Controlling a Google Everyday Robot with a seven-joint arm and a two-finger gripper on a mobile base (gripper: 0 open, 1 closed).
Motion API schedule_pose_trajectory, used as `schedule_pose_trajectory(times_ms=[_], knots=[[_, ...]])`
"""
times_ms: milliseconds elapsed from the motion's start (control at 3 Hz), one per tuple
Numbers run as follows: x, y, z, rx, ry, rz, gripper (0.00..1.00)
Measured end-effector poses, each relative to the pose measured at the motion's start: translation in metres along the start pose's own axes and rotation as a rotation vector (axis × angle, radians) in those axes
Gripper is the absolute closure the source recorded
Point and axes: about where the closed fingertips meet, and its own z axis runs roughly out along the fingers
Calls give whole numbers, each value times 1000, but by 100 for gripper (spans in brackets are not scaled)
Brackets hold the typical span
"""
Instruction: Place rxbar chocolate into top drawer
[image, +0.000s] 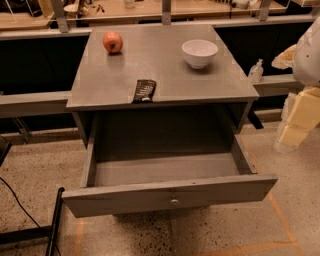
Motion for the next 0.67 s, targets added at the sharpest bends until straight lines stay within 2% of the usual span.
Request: schedule_pose_trajectory(times_ms=[333, 667], knots=[[-3, -3, 2, 2, -5, -9, 0], [-23, -22, 13, 10, -34, -58, 0]])
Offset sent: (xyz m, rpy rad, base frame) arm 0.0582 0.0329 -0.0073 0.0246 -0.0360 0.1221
